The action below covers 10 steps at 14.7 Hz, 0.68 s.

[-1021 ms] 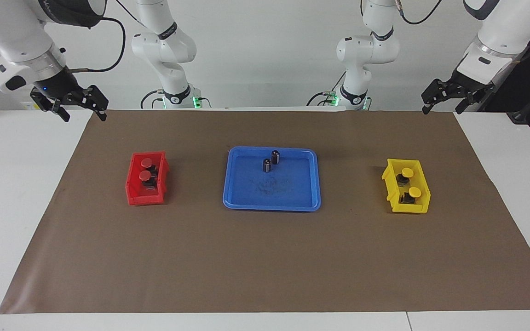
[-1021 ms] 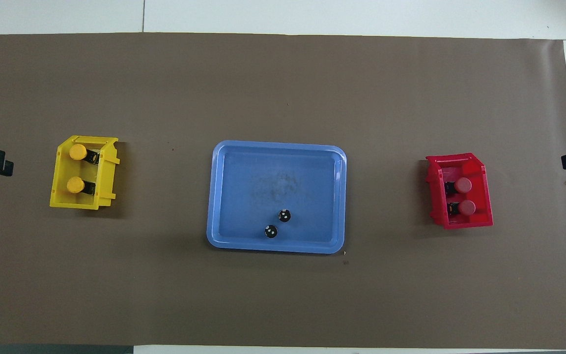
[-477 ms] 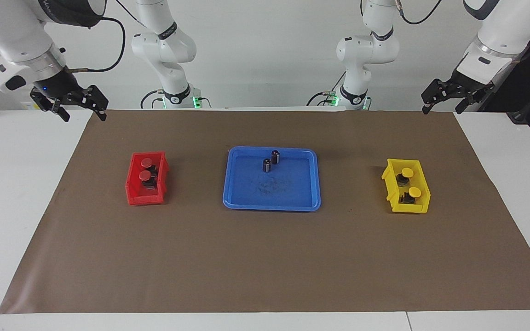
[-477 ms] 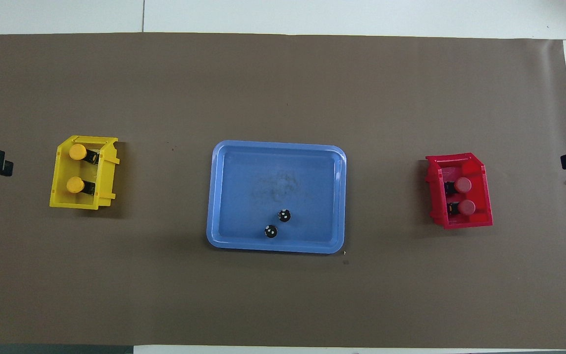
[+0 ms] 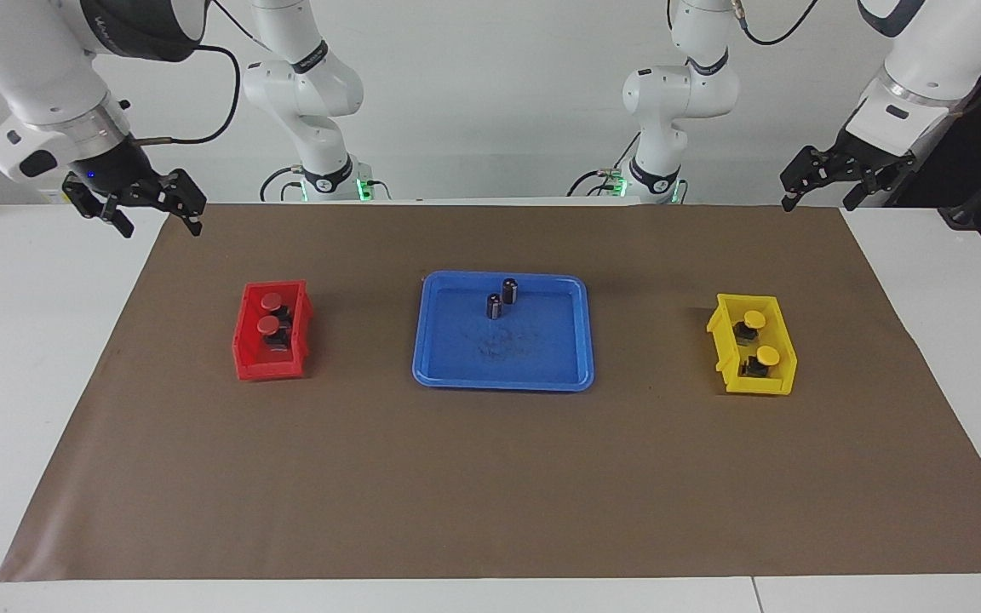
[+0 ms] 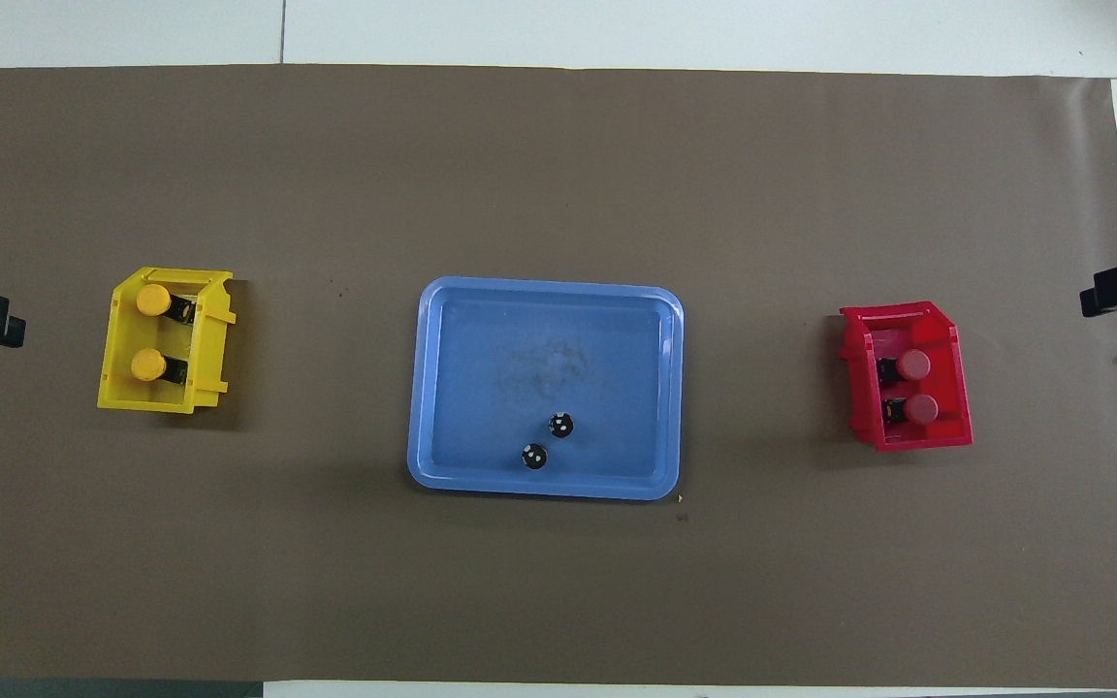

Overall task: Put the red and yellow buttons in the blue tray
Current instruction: 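Reach the right gripper into the red holder and grasp a red button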

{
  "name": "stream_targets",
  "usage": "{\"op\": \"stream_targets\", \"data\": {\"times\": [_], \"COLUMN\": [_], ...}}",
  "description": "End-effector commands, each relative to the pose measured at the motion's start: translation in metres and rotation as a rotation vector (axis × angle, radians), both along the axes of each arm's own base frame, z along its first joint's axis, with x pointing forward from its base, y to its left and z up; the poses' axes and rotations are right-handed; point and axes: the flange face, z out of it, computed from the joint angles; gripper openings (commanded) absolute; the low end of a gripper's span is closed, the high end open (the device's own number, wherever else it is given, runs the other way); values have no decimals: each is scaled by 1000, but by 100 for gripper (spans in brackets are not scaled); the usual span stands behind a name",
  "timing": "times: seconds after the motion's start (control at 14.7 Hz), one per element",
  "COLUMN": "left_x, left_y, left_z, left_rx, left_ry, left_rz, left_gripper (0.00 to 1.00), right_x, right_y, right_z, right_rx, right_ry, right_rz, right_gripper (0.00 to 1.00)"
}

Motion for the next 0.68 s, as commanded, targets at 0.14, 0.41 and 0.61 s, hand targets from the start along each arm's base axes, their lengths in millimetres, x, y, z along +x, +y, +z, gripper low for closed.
{"op": "stream_targets", "data": {"times": [0.14, 0.41, 0.61], "left_x": [-9, -9, -9], "left_y": [3, 3, 3], "left_z": [2, 2, 2], "left_rx": [0, 0, 0], "left_ry": [7, 5, 7], "left_rz": [0, 0, 0], "left_gripper": [100, 100, 100], "right_x": [12, 11, 6], "right_y": [32, 33, 32], "right_z": [-80, -163, -198], "right_rx": [7, 5, 5], "right_ry": [-36, -56, -43], "right_rz": [20, 24, 26], "right_gripper": [93, 83, 78]}}
